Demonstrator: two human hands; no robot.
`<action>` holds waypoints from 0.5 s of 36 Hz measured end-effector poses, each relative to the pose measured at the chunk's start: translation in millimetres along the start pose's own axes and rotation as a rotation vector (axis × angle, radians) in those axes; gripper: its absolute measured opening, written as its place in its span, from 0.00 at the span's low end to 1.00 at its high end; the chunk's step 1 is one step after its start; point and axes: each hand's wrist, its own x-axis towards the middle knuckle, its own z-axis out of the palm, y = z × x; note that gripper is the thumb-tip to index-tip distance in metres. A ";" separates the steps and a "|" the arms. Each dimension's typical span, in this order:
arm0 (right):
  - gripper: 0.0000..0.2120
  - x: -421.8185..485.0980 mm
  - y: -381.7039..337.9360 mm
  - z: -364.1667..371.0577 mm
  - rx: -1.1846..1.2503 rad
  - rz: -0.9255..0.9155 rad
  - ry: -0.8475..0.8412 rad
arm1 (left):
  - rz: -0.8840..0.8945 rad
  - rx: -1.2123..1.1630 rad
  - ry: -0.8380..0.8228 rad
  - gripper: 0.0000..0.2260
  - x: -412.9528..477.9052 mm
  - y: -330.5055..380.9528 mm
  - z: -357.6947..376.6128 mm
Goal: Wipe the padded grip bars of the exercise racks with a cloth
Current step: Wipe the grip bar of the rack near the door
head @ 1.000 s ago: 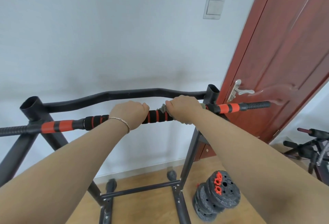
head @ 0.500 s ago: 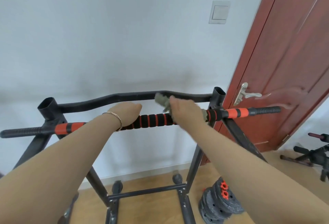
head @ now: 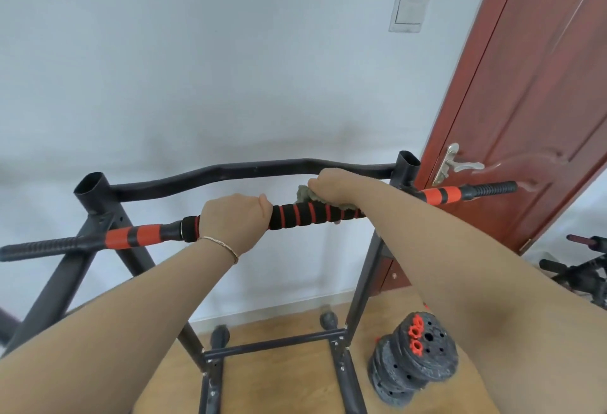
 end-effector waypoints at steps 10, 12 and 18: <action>0.18 -30.4 60.1 -9.8 0.439 -0.290 0.624 | 0.040 0.057 0.027 0.11 20.4 1.0 -27.5; 0.20 -40.7 69.8 10.2 0.292 -0.477 0.665 | 0.112 0.027 0.037 0.12 30.8 14.5 -37.4; 0.18 -41.6 84.4 32.5 -0.476 -0.667 0.728 | 0.212 -0.149 -0.280 0.11 55.0 38.1 -29.7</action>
